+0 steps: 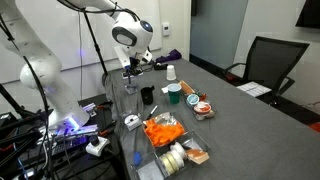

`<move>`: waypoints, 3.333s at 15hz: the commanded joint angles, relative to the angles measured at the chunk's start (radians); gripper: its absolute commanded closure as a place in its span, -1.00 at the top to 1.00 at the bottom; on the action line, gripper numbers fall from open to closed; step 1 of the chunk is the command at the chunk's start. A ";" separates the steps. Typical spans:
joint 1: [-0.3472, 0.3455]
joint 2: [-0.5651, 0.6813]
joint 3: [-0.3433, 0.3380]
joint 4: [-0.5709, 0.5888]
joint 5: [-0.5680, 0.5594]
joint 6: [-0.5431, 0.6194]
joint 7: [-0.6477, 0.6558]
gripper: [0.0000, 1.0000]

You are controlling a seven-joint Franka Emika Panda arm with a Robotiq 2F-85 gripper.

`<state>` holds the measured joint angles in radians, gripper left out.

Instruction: Move the marker from the cup to the tray

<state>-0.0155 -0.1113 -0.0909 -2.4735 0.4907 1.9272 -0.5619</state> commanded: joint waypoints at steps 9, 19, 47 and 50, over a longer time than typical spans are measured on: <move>0.065 0.080 0.074 -0.079 0.171 0.176 -0.059 -0.90; 0.068 0.106 0.112 -0.148 0.198 0.314 -0.172 -0.90; 0.048 -0.146 0.085 -0.309 -0.005 0.361 -0.251 1.00; 0.060 -0.220 0.071 -0.315 -0.099 0.386 -0.192 1.00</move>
<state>0.0437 -0.2348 -0.0050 -2.7541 0.4676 2.3083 -0.7987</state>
